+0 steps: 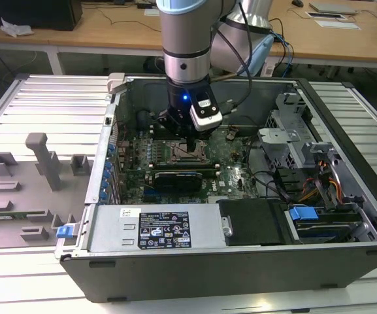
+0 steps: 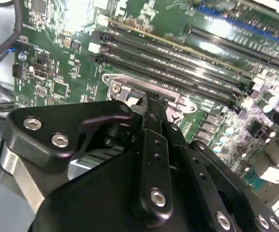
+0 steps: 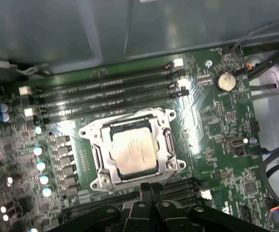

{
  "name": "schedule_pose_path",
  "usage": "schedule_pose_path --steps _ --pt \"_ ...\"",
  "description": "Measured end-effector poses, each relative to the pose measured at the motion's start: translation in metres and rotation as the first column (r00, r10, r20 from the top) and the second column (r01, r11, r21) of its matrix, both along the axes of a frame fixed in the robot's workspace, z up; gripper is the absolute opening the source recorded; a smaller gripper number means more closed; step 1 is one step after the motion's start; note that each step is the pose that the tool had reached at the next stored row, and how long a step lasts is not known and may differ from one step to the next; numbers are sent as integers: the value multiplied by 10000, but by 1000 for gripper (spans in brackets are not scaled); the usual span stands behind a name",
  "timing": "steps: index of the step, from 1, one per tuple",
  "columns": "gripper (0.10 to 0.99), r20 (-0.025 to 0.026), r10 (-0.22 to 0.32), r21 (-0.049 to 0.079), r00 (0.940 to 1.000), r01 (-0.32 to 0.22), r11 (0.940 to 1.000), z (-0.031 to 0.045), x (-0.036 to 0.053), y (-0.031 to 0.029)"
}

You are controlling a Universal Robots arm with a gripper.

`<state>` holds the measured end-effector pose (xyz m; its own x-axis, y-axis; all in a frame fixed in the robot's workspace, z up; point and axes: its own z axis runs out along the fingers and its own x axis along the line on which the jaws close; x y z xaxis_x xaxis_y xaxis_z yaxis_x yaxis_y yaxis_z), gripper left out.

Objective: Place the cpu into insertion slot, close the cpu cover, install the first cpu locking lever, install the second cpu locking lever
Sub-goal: 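Install the second cpu locking lever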

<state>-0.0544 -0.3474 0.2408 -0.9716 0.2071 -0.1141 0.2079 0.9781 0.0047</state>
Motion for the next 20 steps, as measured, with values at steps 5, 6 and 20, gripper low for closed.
schedule_pose_path --steps 5,6,20 --pt "106 2 116 102 9999 -116 9999 -16 -43 -108" --pt "106 3 129 156 9999 -129 9998 -21 -56 -117" --pt "106 17 237 899 9997 -237 9957 -145 -243 -250"
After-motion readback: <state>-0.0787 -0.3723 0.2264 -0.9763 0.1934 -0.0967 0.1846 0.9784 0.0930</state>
